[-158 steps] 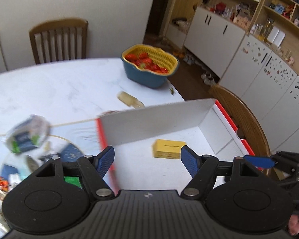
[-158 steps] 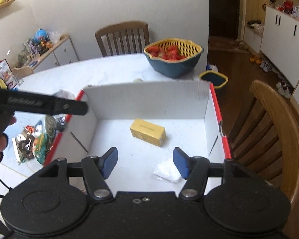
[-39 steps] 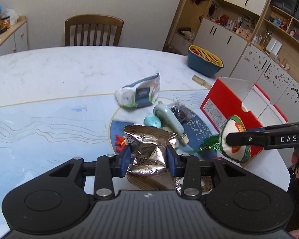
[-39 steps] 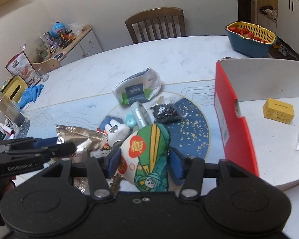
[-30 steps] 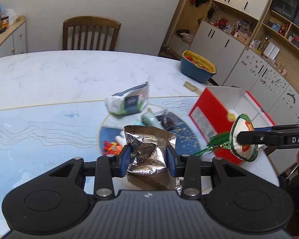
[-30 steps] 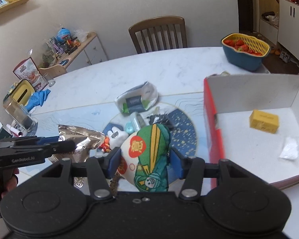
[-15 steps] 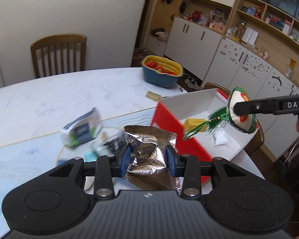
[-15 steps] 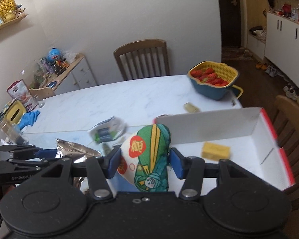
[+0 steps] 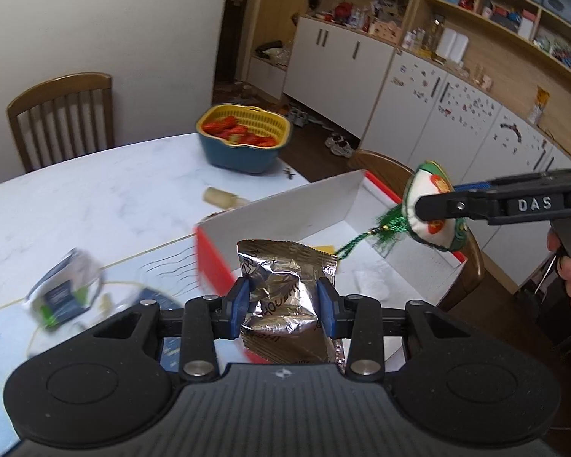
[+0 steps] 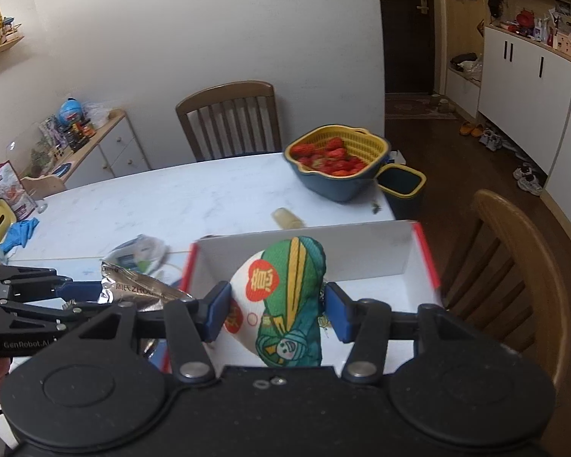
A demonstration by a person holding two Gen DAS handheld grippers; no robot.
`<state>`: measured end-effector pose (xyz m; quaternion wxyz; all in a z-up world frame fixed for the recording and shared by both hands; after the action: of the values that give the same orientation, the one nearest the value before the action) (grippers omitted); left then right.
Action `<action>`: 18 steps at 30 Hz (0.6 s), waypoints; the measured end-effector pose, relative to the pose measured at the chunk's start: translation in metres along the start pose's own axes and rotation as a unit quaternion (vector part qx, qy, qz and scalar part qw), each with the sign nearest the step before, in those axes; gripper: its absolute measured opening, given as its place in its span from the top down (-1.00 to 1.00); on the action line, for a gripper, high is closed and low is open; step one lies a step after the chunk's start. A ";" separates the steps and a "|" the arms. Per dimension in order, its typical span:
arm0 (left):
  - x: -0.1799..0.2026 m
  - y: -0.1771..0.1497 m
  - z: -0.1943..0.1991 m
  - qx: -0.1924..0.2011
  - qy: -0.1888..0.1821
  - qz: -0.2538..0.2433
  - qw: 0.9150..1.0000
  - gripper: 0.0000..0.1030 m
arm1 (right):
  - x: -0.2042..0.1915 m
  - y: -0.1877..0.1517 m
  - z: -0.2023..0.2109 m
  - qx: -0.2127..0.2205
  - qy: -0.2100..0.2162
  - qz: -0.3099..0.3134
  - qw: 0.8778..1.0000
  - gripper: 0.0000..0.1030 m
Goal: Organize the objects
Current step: 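Carry the foil bag and zongzi sachet into the shoebox and release them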
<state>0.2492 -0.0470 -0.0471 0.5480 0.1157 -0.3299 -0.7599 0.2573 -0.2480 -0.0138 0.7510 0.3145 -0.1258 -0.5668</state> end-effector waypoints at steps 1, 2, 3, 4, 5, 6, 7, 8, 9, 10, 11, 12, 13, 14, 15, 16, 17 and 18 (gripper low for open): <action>0.006 0.003 -0.006 -0.003 -0.001 -0.003 1.000 0.28 | 0.006 0.001 -0.001 0.000 -0.001 0.000 1.000 -0.01; 0.012 0.005 -0.012 -0.006 -0.002 -0.005 1.000 0.28 | 0.012 0.003 -0.002 0.000 -0.003 0.000 1.000 -0.01; 0.017 0.007 -0.017 -0.009 -0.004 -0.006 1.000 0.28 | 0.017 0.004 -0.003 0.000 -0.005 -0.001 1.000 -0.01; 0.023 0.009 -0.023 -0.011 -0.005 -0.008 1.000 0.28 | 0.023 0.005 -0.005 -0.001 -0.006 -0.002 1.000 -0.01; 0.027 0.011 -0.029 -0.013 -0.004 -0.010 1.000 0.28 | 0.028 0.007 -0.007 -0.001 -0.007 -0.004 1.000 -0.01; 0.031 0.013 -0.035 -0.016 -0.003 -0.009 1.000 0.28 | 0.033 0.008 -0.009 -0.001 -0.009 -0.005 1.000 -0.01; 0.035 0.015 -0.042 -0.020 -0.002 -0.005 1.000 0.28 | 0.038 0.010 -0.012 -0.003 -0.008 -0.007 1.000 -0.01; 0.037 0.016 -0.047 -0.023 -0.003 -0.002 1.000 0.28 | 0.043 0.012 -0.015 -0.006 -0.005 -0.011 1.000 -0.01; 0.040 0.017 -0.053 -0.027 -0.004 0.001 1.000 0.28 | 0.047 0.014 -0.017 -0.009 -0.001 -0.013 1.000 -0.01; 0.042 0.018 -0.059 -0.030 -0.003 0.003 1.000 0.28 | 0.050 0.015 -0.021 -0.012 0.002 -0.014 1.000 -0.02; 0.044 0.020 -0.066 -0.034 -0.002 0.005 0.999 0.28 | 0.052 0.016 -0.026 -0.015 0.003 -0.013 1.000 -0.02; 0.046 0.021 -0.072 -0.038 -0.002 0.005 0.999 0.28 | 0.055 0.017 -0.029 -0.018 0.004 -0.011 1.000 -0.02; 0.048 0.021 -0.078 -0.041 -0.002 0.007 0.999 0.28 | 0.057 0.017 -0.034 -0.022 0.005 -0.011 1.000 -0.02; 0.050 0.021 -0.084 -0.046 -0.001 0.010 0.999 0.28 | 0.059 0.017 -0.039 -0.026 0.008 -0.011 1.000 -0.02; 0.052 0.021 -0.088 -0.050 -0.001 0.011 0.999 0.28 | 0.061 0.017 -0.044 -0.031 0.009 -0.011 0.999 -0.02; 0.053 0.021 -0.094 -0.054 -0.002 0.012 0.998 0.28 | 0.062 0.016 -0.050 -0.036 0.012 -0.011 0.999 -0.02; 0.055 0.021 -0.099 -0.058 -0.001 0.013 0.998 0.28 | 0.063 0.016 -0.056 -0.043 0.015 -0.013 0.999 -0.02; 0.056 0.020 -0.104 -0.064 0.002 0.013 0.998 0.28 | 0.064 0.016 -0.063 -0.050 0.017 -0.014 0.999 -0.02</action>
<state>0.2993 -0.1406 -0.1032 0.5647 0.0778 -0.2813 -0.7720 0.3245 -0.2839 -0.0635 0.7599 0.2879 -0.0807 -0.5771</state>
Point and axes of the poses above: each gripper's, at about its wrist camera, not at the fingertips, and z roughly against the way its jaws point, x to its right, y to its top, the point moved 4 cm from there along -z, roughly the way its jaws point, and after that the axes turned 6 degrees about -x, right-handed, at the moved point
